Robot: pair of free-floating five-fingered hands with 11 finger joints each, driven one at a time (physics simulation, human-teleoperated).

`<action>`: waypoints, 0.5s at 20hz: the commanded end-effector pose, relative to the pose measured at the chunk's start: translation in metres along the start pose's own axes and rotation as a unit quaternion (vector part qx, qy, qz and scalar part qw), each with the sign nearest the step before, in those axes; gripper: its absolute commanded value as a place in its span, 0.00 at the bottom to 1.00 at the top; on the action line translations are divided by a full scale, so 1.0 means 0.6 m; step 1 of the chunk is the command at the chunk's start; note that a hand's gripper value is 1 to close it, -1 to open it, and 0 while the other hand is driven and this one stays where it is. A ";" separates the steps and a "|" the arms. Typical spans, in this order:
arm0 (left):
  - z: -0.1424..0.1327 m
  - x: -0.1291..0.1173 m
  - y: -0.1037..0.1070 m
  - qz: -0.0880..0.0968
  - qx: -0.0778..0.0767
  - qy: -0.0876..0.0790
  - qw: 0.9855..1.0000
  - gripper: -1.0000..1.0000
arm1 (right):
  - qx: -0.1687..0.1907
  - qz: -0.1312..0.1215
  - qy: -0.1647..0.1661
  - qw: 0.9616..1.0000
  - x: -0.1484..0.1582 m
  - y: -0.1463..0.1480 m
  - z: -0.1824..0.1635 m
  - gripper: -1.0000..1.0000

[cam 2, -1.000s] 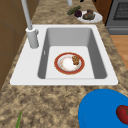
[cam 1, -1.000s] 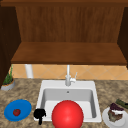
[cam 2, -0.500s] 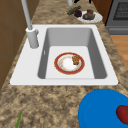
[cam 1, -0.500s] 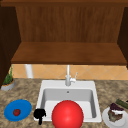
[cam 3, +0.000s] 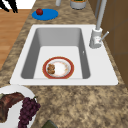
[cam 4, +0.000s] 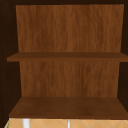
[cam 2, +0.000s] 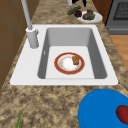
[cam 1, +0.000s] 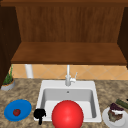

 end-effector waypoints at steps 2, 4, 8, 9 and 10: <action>0.000 0.000 0.000 0.000 0.000 0.000 1.000 0.50 | 0.003 -0.002 0.025 1.000 0.007 0.014 -0.066 0.00; 0.000 0.000 0.000 0.000 0.000 0.000 1.000 0.50 | 0.003 -0.003 0.026 1.000 0.002 0.025 -0.097 0.00; 0.000 0.000 0.000 0.000 0.000 0.000 1.000 0.50 | 0.007 -0.012 0.028 1.000 -0.011 0.062 -0.143 0.00; 0.000 0.000 0.000 0.000 0.000 0.000 1.000 0.50 | 0.026 -0.014 0.028 0.999 -0.013 0.060 -0.150 0.00; 0.000 0.000 0.000 0.000 0.000 0.000 1.000 0.50 | 0.042 -0.018 0.026 0.999 -0.017 0.057 -0.155 0.00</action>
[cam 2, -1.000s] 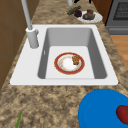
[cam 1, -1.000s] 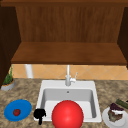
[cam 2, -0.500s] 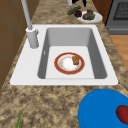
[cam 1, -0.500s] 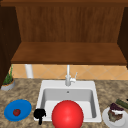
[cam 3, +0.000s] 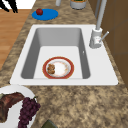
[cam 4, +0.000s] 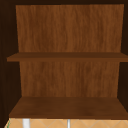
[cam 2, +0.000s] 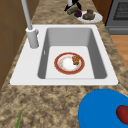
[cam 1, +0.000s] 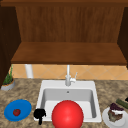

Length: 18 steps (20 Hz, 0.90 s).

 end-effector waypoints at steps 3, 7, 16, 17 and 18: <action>0.000 0.000 0.000 0.000 0.000 0.000 1.000 0.50 | 0.004 -0.032 0.009 0.999 -0.023 0.037 -0.045 0.00; 0.000 0.000 0.000 0.000 0.000 0.000 1.000 0.50 | -0.005 -0.047 0.016 0.999 -0.018 0.023 -0.033 1.00; 0.000 0.000 0.000 0.000 0.000 0.000 1.000 0.50 | -0.100 -0.085 0.006 0.991 -0.048 -0.022 -0.025 1.00; 0.000 0.000 0.000 0.000 0.000 0.000 1.000 0.50 | -0.106 -0.091 -0.002 0.990 -0.051 -0.022 -0.026 1.00; 0.000 0.000 0.000 0.000 0.000 0.000 1.000 0.50 | -0.111 -0.099 -0.007 0.989 -0.053 -0.028 -0.026 1.00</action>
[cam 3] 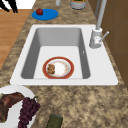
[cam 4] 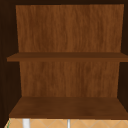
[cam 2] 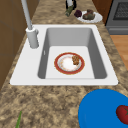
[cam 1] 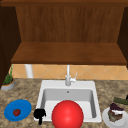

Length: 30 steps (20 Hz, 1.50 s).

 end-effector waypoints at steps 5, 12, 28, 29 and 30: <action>0.000 0.000 0.000 0.000 0.000 0.000 1.000 0.50 | 0.006 -0.047 0.000 0.999 0.002 -0.048 -0.003 1.00; 0.000 0.000 0.000 0.000 0.000 0.000 1.000 0.50 | -0.016 -0.022 0.022 0.999 0.055 -0.102 0.015 1.00; 0.000 0.000 0.000 0.000 0.000 0.000 1.000 0.50 | 0.006 0.013 0.025 1.000 0.243 -0.222 0.121 1.00; 0.000 0.000 0.000 0.000 0.000 0.000 1.000 0.50 | 0.007 0.011 0.025 1.000 0.252 -0.226 0.132 1.00; 0.000 0.000 0.000 0.000 0.000 0.000 1.000 0.50 | 0.007 0.009 0.024 1.000 0.263 -0.231 0.141 1.00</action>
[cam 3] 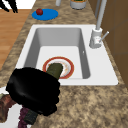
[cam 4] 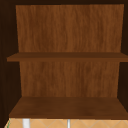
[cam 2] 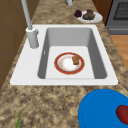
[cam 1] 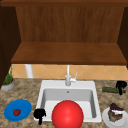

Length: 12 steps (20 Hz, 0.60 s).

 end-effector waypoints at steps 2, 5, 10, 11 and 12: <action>0.000 0.000 0.000 0.000 0.000 0.000 1.000 0.50 | 0.007 0.003 -0.004 1.000 0.042 -0.019 0.051 1.00; 0.000 0.000 0.000 0.000 0.000 0.000 1.000 0.50 | 0.007 0.003 -0.004 1.000 0.069 -0.030 0.083 1.00; 0.000 0.000 0.000 0.000 0.000 0.000 1.000 0.50 | 0.006 0.003 -0.004 1.000 0.110 -0.041 0.138 1.00; 0.000 0.000 0.000 0.000 0.000 0.000 1.000 0.50 | 0.006 0.003 -0.004 1.000 0.119 -0.043 0.149 1.00; 0.000 0.000 0.000 0.000 0.000 0.000 1.000 0.50 | 0.006 0.003 -0.004 1.000 0.127 -0.045 0.159 1.00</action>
